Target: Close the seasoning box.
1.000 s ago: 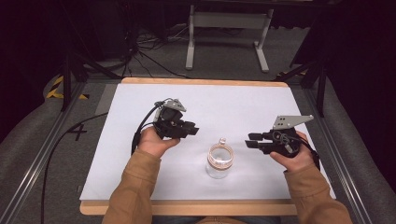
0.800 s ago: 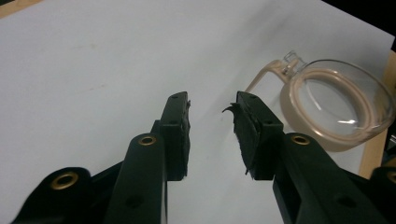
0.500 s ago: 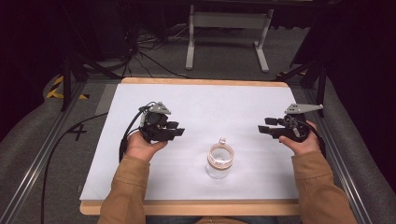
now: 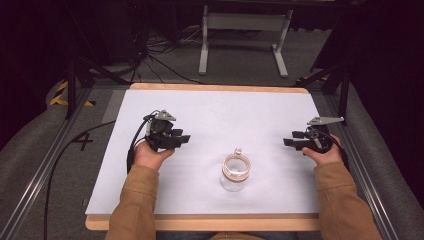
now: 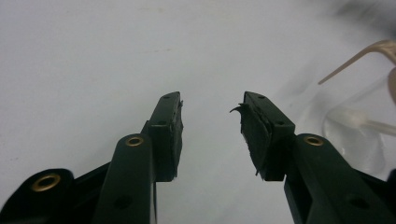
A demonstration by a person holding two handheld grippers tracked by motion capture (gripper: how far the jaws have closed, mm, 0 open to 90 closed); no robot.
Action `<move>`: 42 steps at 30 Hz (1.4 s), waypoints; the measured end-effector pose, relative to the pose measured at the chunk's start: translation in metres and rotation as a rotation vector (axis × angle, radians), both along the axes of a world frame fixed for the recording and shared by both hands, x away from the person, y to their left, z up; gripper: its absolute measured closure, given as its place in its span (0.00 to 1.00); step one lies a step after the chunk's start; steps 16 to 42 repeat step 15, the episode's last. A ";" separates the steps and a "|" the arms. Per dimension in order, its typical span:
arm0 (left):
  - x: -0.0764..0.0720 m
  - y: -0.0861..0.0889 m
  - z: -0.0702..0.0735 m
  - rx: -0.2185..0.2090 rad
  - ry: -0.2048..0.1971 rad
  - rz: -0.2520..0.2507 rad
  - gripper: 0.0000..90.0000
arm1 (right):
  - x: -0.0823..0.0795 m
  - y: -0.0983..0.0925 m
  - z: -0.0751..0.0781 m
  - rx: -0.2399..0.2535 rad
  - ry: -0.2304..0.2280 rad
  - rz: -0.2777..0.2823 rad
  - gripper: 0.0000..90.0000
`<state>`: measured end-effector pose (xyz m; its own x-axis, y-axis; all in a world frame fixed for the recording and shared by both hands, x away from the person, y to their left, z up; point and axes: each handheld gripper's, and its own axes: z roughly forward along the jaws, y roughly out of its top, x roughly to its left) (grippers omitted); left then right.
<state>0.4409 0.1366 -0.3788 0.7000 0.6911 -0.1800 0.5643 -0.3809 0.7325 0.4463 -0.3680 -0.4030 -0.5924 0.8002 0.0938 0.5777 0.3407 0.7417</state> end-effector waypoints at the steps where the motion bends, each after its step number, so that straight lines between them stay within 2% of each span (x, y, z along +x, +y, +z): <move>1: 0.001 0.001 -0.002 -0.004 0.002 0.013 0.65 | 0.001 -0.002 -0.003 -0.012 -0.002 -0.004 0.46; 6: 0.006 0.011 -0.011 0.004 0.004 0.097 0.64 | 0.006 -0.010 -0.021 -0.035 0.027 -0.027 0.46; 8: 0.007 0.013 -0.013 0.003 -0.004 0.100 0.63 | 0.007 -0.010 -0.023 -0.045 0.031 -0.036 0.46; 10: 0.009 0.015 -0.017 0.031 0.004 0.127 0.63 | 0.007 -0.011 -0.027 -0.044 0.020 -0.040 0.46; 15: 0.011 0.016 -0.024 0.040 0.019 0.143 0.61 | 0.007 -0.009 -0.030 -0.045 0.025 -0.039 0.46; 42: 0.011 0.016 -0.024 0.040 0.019 0.143 0.61 | 0.007 -0.009 -0.030 -0.045 0.025 -0.039 0.46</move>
